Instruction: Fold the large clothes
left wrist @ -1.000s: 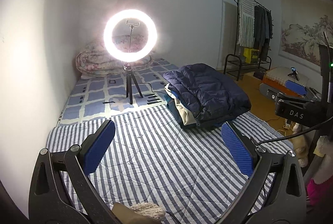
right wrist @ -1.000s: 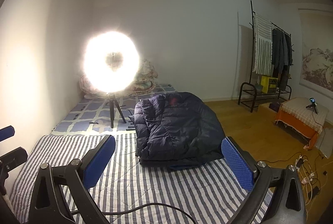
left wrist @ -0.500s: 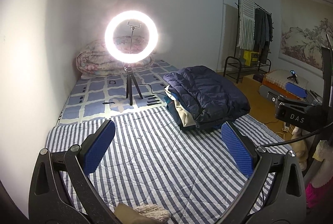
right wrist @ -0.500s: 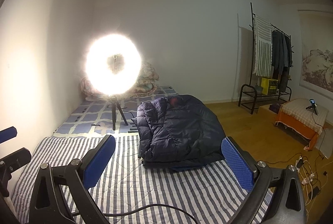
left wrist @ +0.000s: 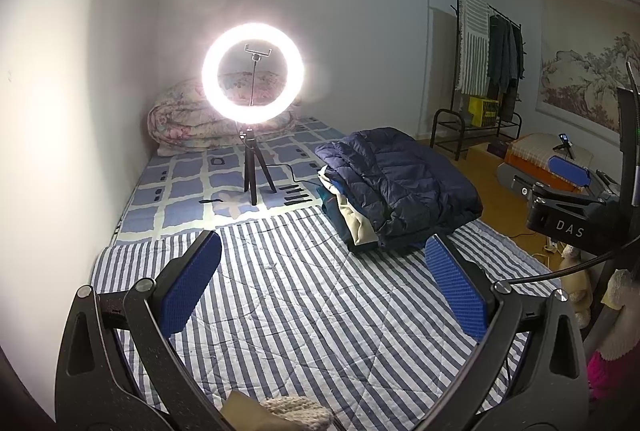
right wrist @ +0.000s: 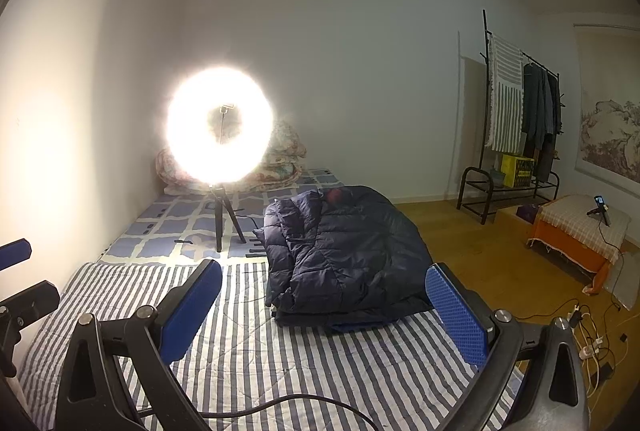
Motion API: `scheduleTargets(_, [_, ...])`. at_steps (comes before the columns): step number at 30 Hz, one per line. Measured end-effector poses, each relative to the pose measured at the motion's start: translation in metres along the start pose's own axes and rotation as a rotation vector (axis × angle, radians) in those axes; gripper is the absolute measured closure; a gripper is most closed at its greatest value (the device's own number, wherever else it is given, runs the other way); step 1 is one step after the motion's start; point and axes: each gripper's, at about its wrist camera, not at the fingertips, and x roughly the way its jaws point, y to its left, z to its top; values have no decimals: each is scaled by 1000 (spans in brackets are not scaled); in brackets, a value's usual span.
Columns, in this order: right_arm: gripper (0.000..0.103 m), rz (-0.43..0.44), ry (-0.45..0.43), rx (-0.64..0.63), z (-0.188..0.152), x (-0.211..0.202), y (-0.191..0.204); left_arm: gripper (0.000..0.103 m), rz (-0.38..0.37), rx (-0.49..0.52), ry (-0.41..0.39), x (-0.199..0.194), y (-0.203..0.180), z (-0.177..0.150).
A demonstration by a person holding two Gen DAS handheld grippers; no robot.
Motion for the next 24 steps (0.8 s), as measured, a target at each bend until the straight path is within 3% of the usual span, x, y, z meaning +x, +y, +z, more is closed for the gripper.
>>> scheduleTargets(24, [0,-10,-5,2,0,0,0,0,1,5,3,0,1,0])
